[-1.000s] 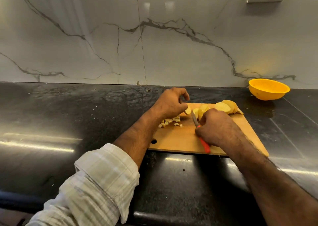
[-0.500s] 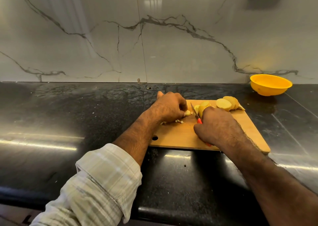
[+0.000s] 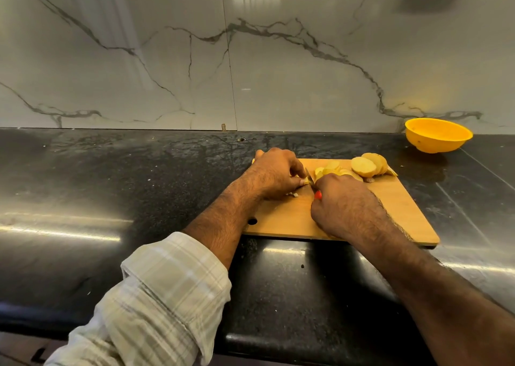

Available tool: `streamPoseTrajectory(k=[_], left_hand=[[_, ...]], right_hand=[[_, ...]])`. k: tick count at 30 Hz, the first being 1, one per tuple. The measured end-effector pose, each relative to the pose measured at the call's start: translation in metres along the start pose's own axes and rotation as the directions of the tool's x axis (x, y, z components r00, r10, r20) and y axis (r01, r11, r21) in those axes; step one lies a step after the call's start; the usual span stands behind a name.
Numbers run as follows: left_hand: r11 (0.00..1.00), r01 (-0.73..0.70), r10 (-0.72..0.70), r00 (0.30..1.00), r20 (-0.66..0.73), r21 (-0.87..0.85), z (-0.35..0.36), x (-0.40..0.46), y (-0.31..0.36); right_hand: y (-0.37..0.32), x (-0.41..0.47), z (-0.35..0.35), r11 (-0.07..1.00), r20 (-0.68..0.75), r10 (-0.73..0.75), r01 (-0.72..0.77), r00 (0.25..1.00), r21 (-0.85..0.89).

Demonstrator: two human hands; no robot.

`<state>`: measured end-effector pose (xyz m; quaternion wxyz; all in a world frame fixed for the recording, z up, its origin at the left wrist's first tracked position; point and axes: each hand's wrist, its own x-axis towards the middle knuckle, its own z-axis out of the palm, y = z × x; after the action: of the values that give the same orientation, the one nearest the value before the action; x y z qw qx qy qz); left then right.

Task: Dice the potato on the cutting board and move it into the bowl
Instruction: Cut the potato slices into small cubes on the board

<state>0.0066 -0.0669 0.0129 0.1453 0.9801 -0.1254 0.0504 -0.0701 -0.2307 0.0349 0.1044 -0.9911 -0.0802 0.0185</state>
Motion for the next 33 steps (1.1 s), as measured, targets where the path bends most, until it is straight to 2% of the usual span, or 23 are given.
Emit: streamPoseTrajectory(k=[6,11,22,33], left_hand=[[0.999,-0.028,0.028,1.0,-0.008,-0.028,0.0,-0.001,0.001],[1.0,-0.016,0.016,0.999,0.039,-0.001,-0.003,0.003,0.003],[1.0,-0.02,0.02,1.0,0.022,-0.004,-0.003,0.002,-0.001],[1.0,-0.013,0.012,0.998,0.055,0.014,-0.004,0.006,-0.003]], right_hand=[[-0.003,0.0,0.001,0.999,0.006,-0.005,0.005,1.0,-0.049],[-0.011,0.001,0.0,0.993,0.055,-0.039,0.045,0.998,-0.112],[-0.002,0.003,0.007,0.998,-0.03,-0.048,0.047,0.998,-0.045],[-0.006,0.013,0.007,0.997,-0.011,-0.074,0.074,0.997,0.001]])
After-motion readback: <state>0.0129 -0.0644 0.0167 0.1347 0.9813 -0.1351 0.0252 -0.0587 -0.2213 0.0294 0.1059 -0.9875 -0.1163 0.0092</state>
